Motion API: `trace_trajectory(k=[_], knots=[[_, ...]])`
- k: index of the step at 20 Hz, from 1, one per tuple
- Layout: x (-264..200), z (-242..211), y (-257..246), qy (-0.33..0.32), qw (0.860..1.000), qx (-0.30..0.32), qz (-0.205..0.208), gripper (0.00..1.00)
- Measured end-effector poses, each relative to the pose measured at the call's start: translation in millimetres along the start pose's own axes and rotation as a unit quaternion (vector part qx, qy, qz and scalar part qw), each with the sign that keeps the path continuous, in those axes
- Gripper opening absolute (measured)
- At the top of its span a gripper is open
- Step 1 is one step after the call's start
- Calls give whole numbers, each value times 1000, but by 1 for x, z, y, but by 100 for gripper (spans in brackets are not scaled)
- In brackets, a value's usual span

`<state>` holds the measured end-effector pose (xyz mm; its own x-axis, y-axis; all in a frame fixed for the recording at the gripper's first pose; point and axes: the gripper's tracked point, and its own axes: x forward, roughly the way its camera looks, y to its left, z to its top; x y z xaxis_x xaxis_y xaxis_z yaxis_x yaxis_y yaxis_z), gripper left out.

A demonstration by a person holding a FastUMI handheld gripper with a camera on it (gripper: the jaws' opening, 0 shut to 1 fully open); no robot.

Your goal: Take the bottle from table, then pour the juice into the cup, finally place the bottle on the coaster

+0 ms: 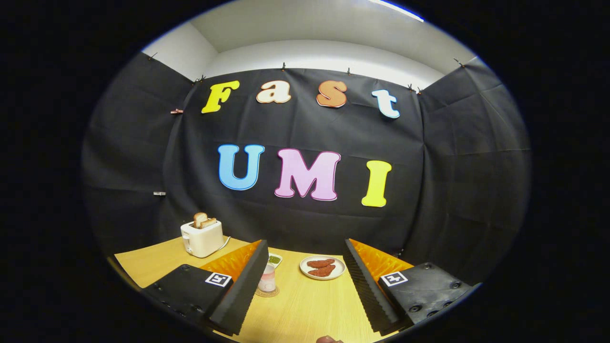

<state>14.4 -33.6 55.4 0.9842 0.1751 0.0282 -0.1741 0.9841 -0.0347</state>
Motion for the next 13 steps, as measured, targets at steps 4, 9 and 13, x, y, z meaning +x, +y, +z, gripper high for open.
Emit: trace_trajectory(k=[4, 9, 13], knots=[[-18, 11, 8, -8, 1000, -9, -7, 97], [-28, 21, 20, -13, 1000, -1, -3, 97], [-30, 18, 25, -9, 1000, 2, -5, 97]])
